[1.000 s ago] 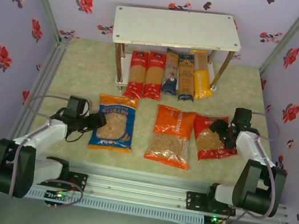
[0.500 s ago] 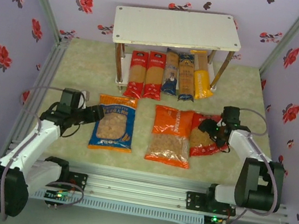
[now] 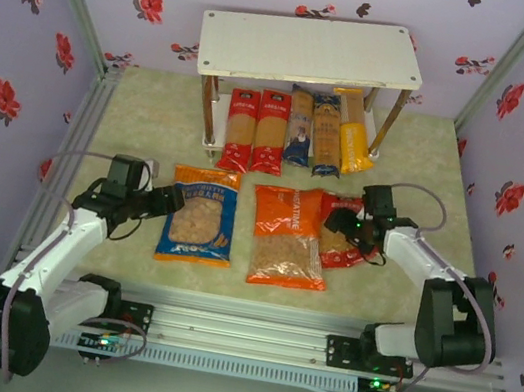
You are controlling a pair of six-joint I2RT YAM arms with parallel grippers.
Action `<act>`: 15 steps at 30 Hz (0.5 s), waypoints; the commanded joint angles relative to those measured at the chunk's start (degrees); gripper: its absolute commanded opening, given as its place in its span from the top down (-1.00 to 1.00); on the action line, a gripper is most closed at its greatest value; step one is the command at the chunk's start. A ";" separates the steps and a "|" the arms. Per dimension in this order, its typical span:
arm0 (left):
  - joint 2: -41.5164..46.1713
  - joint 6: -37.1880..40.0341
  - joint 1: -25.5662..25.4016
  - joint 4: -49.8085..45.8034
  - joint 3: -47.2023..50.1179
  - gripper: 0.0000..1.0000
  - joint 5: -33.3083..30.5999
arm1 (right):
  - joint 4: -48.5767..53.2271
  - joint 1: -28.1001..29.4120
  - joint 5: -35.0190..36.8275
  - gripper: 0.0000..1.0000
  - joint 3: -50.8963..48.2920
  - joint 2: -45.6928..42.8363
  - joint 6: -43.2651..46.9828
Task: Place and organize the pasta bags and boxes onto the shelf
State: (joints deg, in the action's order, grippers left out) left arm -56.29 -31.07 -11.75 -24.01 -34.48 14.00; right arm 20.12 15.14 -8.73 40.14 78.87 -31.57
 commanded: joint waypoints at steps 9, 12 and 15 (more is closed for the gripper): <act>-0.66 1.69 -1.07 1.18 -1.60 -0.35 0.94 | 18.70 1.23 9.45 -0.74 3.09 -12.76 0.87; -0.88 2.21 -2.65 1.07 -1.57 -0.33 0.38 | 21.25 1.37 9.84 -0.73 4.74 -16.07 1.31; -0.97 1.59 -6.06 0.95 -2.02 -0.33 -1.34 | 21.95 2.04 9.89 -0.73 5.04 -16.97 1.42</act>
State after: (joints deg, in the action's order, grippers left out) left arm -56.99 -30.68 -15.53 -23.64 -34.57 13.67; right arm 37.50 16.36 -0.99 43.90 62.48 -31.11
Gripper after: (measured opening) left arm 0.667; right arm 0.865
